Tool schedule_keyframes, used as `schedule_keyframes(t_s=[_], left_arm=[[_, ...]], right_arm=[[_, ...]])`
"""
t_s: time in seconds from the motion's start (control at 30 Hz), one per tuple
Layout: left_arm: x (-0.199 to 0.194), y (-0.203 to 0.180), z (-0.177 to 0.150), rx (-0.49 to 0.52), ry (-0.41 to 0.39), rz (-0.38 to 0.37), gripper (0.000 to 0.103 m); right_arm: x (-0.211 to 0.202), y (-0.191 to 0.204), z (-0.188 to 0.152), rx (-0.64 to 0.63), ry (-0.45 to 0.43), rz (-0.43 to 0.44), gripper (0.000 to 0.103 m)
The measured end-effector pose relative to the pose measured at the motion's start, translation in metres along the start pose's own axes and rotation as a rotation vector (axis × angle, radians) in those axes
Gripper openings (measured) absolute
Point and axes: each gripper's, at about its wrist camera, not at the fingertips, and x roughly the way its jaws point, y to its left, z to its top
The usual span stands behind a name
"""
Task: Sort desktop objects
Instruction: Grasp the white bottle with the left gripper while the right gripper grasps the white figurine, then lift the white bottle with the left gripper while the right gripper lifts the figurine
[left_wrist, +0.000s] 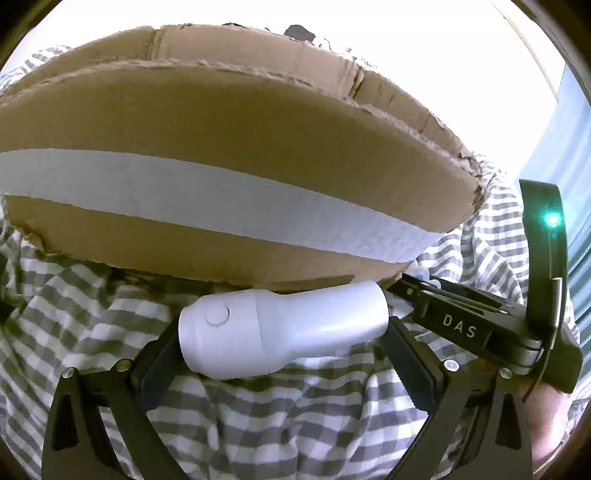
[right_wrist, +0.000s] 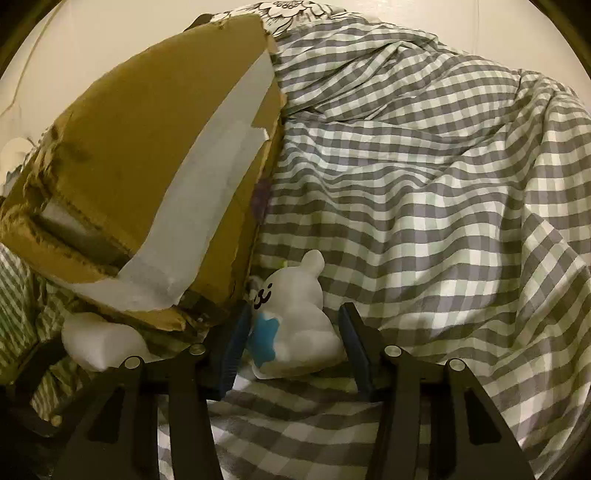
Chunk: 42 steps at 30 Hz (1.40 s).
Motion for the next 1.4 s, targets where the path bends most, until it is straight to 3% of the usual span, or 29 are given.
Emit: schedule_keyframes(t_s=[0.33,0.57,0.7,0.83,1.1,1.23,1.3,1.33,1.37,1.4], left_arm=[[-0.027,0.009,0.005,-0.041,-0.016,0.005,0.102],[-0.059,0.022,0.013,-0.035,-0.032,-0.002,0.102],[-0.066,0.028,0.014,-0.026,-0.018,-0.003,0.102],[-0.068,0.039,0.011,-0.010,0.012,0.014,0.102],[-0.052,0.055,0.001,-0.010,0.064,0.036,0.102],[-0.048,0.053,-0.003,0.001,0.064,0.040,0.102],[-0.047,0.051,-0.004,0.009,0.062,0.042,0.102],[-0.046,0.051,-0.004,0.011,0.062,0.042,0.102],[-0.046,0.050,-0.004,0.013,0.062,0.042,0.102],[-0.045,0.050,-0.004,0.014,0.061,0.042,0.102]], right_arm=[[-0.044,0.016,-0.027,0.027,-0.043,-0.062,0.039],[-0.080,0.026,-0.049,0.084,-0.076,-0.022,0.038],[-0.098,0.033,-0.074,0.097,-0.047,0.065,0.038],[-0.097,0.060,-0.092,0.032,0.002,0.049,0.038],[-0.069,0.070,-0.081,0.050,0.005,0.017,0.038],[-0.066,0.075,-0.073,0.039,-0.033,0.021,0.055],[-0.064,0.078,-0.070,0.021,-0.043,0.004,0.057],[-0.062,0.079,-0.068,0.015,-0.046,-0.005,0.056],[-0.063,0.081,-0.067,0.016,-0.050,-0.010,0.043],[-0.061,0.080,-0.065,0.022,-0.045,0.000,0.039]])
